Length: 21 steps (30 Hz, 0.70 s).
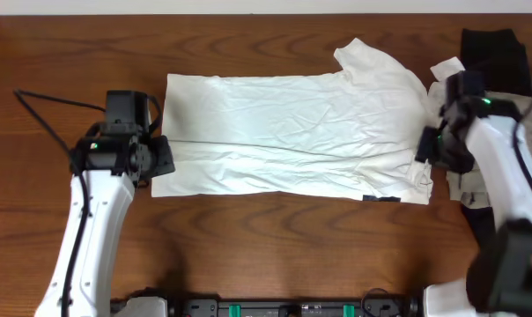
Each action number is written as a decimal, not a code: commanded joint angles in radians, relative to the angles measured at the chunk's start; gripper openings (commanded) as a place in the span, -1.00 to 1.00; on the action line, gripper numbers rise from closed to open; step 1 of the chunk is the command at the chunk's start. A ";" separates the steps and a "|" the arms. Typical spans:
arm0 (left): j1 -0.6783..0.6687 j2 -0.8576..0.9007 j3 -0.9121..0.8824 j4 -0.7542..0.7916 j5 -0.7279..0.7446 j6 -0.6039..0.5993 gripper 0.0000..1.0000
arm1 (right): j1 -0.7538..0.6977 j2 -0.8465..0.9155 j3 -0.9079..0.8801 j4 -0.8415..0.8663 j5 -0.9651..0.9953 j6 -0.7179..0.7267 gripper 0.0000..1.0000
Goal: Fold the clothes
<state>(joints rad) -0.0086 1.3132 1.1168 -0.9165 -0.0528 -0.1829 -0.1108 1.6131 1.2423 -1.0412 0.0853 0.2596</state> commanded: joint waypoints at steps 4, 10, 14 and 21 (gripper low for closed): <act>0.003 -0.016 -0.001 0.093 0.006 -0.005 0.06 | -0.006 -0.117 0.000 0.138 -0.090 -0.065 -0.40; 0.003 0.117 -0.001 0.211 0.200 0.063 0.07 | -0.006 -0.055 0.000 0.215 -0.180 -0.104 -0.67; 0.003 0.246 -0.001 0.234 0.226 0.063 0.05 | -0.006 0.023 0.000 0.233 -0.180 -0.108 -0.69; 0.003 0.385 -0.001 0.237 0.262 0.058 -0.03 | -0.006 0.154 0.000 0.257 -0.203 -0.112 -0.70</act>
<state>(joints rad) -0.0086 1.6764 1.1168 -0.6777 0.1761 -0.1314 -0.1108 1.7294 1.2427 -0.7883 -0.0917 0.1692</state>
